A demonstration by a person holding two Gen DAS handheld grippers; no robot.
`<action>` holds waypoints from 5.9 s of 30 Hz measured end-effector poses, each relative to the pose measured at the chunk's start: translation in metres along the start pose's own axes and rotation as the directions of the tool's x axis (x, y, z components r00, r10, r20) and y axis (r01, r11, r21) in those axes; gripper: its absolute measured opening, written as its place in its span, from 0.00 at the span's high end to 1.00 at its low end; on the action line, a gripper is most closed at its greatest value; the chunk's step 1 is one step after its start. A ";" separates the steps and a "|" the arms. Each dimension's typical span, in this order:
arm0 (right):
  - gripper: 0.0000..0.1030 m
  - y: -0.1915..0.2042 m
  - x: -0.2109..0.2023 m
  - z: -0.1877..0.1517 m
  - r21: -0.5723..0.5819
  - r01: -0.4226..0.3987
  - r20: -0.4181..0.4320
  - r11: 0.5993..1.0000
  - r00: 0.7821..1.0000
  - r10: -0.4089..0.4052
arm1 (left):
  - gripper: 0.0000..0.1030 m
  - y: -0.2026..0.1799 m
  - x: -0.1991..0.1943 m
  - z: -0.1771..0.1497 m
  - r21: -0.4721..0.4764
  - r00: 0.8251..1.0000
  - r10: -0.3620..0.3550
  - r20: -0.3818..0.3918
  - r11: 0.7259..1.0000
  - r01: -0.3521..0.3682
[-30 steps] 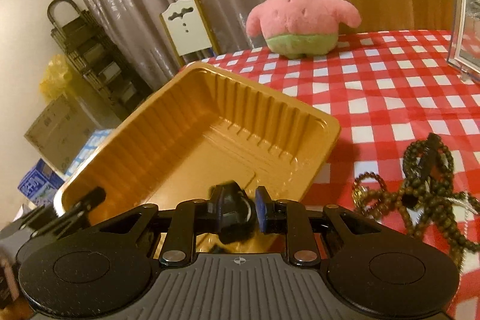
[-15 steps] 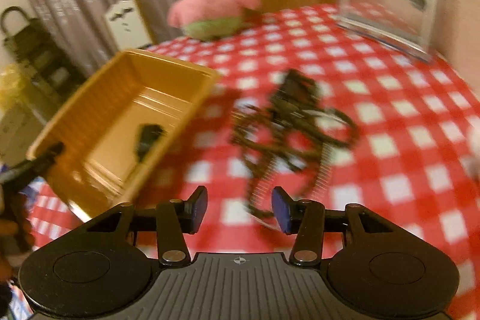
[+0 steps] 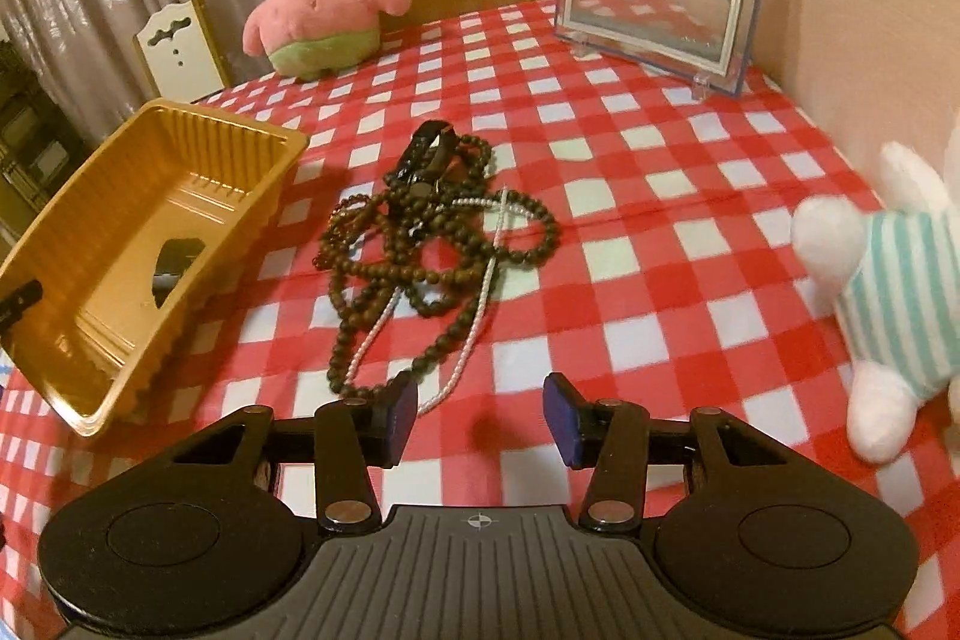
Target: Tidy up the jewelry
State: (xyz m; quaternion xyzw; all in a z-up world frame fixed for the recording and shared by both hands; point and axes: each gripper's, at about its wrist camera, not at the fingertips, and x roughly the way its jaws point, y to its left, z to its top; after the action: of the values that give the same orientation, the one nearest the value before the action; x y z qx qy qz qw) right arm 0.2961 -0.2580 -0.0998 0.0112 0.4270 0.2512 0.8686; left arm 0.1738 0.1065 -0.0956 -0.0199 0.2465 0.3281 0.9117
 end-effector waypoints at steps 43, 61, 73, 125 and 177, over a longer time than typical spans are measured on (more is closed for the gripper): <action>0.73 0.037 0.075 0.070 -0.367 -0.057 0.016 0.928 0.998 0.068 | 0.77 0.007 0.003 0.003 -0.006 1.000 -0.015 -0.024 1.000 0.015; 0.94 0.032 0.095 0.106 -0.415 -0.063 0.051 0.908 0.994 0.093 | 0.77 0.007 0.006 0.005 0.001 1.000 -0.017 -0.024 1.000 0.017; 0.94 -0.060 0.050 0.145 0.003 0.169 0.166 0.986 0.972 -0.167 | 0.77 0.007 0.007 0.005 0.004 1.000 -0.019 -0.024 1.000 0.019; 0.94 0.057 -0.002 0.093 -0.019 -0.428 0.106 0.904 0.898 0.427 | 0.77 0.006 0.007 0.007 0.012 0.999 -0.028 -0.020 1.000 0.029; 0.54 0.044 0.013 -0.005 -0.098 -0.095 -0.016 0.991 0.995 0.094 | 0.76 0.006 0.003 0.006 0.011 1.000 -0.025 -0.019 1.000 0.025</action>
State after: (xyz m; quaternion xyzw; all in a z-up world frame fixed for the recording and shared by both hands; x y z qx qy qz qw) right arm 0.2806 -0.2148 -0.1023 -0.0128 0.4181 0.3127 0.8528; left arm 0.1748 0.1144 -0.0910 -0.0211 0.2568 0.3152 0.9134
